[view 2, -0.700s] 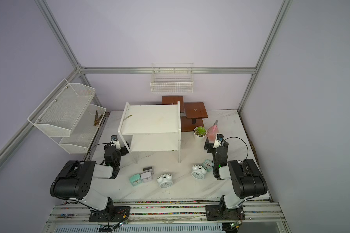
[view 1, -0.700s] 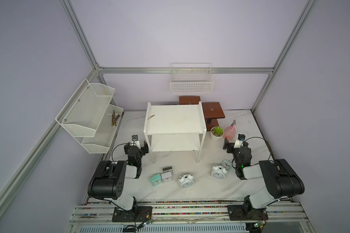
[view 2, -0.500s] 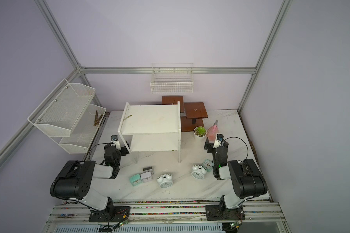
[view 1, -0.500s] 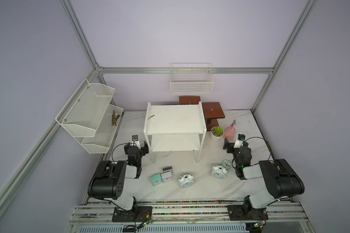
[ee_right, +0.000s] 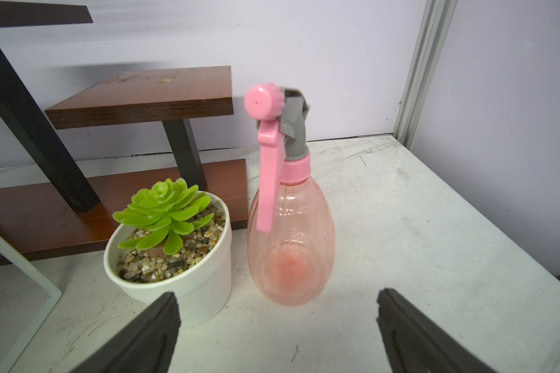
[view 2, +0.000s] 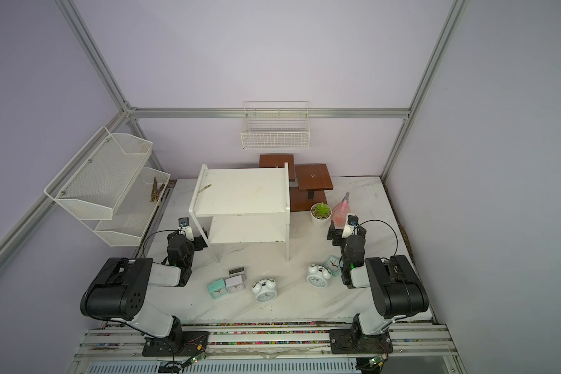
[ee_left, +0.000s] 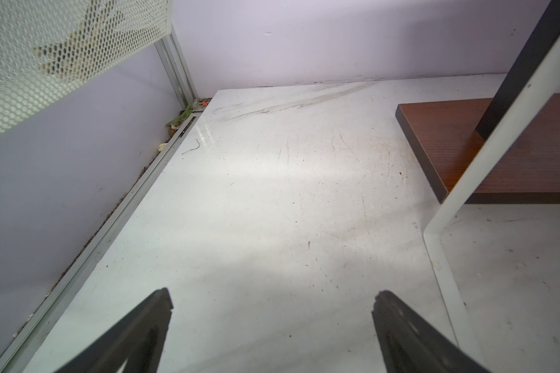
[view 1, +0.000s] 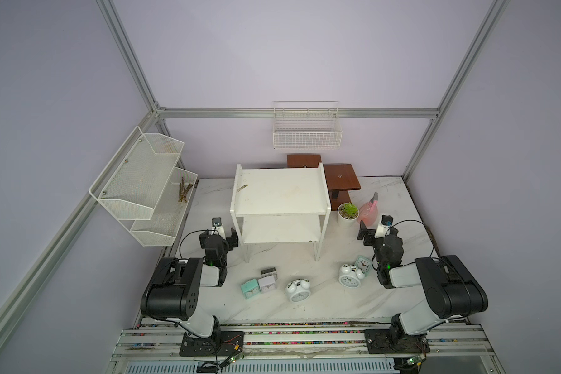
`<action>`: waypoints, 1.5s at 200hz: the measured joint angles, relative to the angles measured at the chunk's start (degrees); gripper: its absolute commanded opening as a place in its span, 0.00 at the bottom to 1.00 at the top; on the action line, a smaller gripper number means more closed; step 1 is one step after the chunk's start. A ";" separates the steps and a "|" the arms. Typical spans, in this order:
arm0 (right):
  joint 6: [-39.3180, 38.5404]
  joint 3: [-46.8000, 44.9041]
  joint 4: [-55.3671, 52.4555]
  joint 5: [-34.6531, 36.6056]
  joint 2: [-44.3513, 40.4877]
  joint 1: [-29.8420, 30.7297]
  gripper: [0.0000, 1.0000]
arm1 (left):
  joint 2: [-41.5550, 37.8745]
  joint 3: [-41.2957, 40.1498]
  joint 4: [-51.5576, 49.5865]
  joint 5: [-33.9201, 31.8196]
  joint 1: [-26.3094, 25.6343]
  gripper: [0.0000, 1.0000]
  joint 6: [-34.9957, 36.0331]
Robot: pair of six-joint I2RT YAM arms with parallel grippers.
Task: Place the alarm clocks on the shelf by style
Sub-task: Adjust the shelf at the center of the board.
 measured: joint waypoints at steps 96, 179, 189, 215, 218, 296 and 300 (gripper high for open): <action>0.15 -1.66 1.84 0.63 -0.26 0.00 0.99 | 0.00 0.00 0.00 0.24 0.00 1.00 0.00; 1.53 2.91 -17.42 0.02 -17.70 0.02 0.99 | -5.92 0.00 -2.23 4.48 0.00 1.00 0.26; 2.40 4.98 -22.71 -0.28 -19.71 0.13 0.99 | -7.34 0.00 -3.08 5.44 0.00 1.00 0.46; 7.13 12.39 -40.37 -0.39 -24.30 0.68 0.99 | -10.95 0.00 -6.10 8.70 0.33 1.00 0.90; 7.93 13.35 -42.62 -0.37 -24.79 0.87 0.99 | -11.39 0.00 -6.47 9.03 0.39 1.00 0.92; 22.53 27.10 -87.23 6.80 -36.89 17.49 0.99 | -24.39 5.33 -28.04 22.69 6.12 1.00 5.16; 23.37 27.41 -88.87 7.06 -37.29 18.14 0.99 | -24.90 5.77 -29.51 23.41 6.40 1.00 5.57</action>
